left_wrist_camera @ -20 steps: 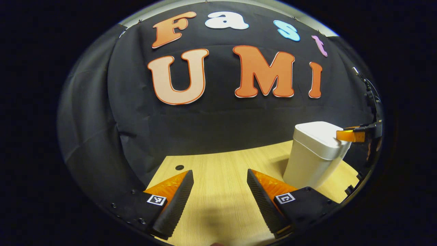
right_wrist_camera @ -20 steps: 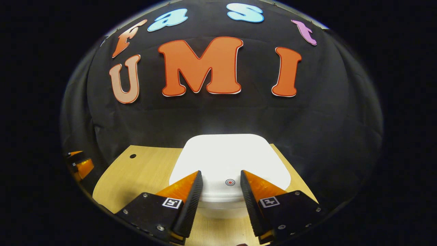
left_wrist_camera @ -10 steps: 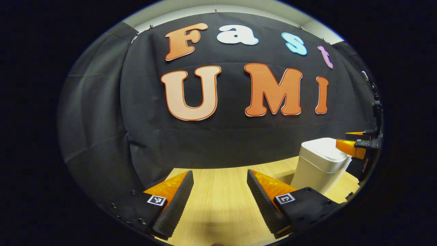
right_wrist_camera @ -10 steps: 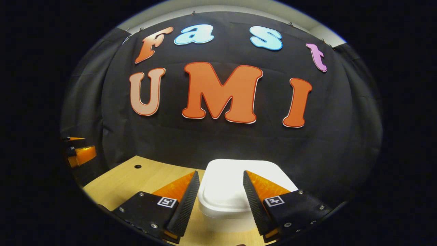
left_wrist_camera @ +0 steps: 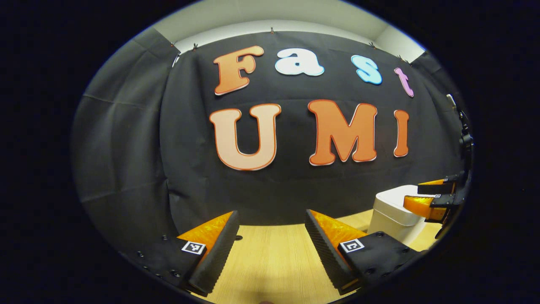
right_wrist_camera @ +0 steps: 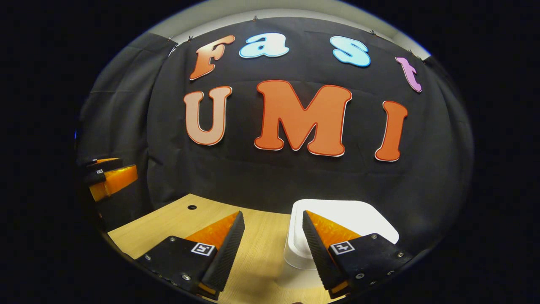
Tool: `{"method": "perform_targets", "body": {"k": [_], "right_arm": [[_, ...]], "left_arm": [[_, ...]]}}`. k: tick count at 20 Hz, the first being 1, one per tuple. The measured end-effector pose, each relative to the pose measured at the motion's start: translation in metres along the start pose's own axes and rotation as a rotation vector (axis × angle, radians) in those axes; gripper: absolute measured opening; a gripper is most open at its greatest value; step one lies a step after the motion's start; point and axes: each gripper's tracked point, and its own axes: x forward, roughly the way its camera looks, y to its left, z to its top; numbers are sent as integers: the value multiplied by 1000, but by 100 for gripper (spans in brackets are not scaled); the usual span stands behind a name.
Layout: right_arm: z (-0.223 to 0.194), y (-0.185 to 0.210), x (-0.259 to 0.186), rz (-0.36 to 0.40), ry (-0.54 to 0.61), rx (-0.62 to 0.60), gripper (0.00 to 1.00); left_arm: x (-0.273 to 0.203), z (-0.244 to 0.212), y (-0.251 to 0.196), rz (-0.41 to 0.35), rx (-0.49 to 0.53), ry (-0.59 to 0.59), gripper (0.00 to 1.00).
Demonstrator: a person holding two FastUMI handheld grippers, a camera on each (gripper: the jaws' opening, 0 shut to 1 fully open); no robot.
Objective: Press the lid of the desktop garbage bin to open it, pick up the crumpled paper on the desktop and throw it into the bin, then pick up the pop can on the desktop and drop it into the bin, and finally close the garbage bin lid.
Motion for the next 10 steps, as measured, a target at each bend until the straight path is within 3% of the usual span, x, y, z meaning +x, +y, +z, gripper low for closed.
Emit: {"method": "perform_targets", "body": {"k": [3, 10], "right_arm": [[6, -1, 1, -6, -24, -8, 84], [22, 8, -3, 19, -110, -18, 84]], "left_arm": [[0, 15, 4, 29, 23, -57, 100], [-1, 22, -1, 9, 9, -91, 99]]}}
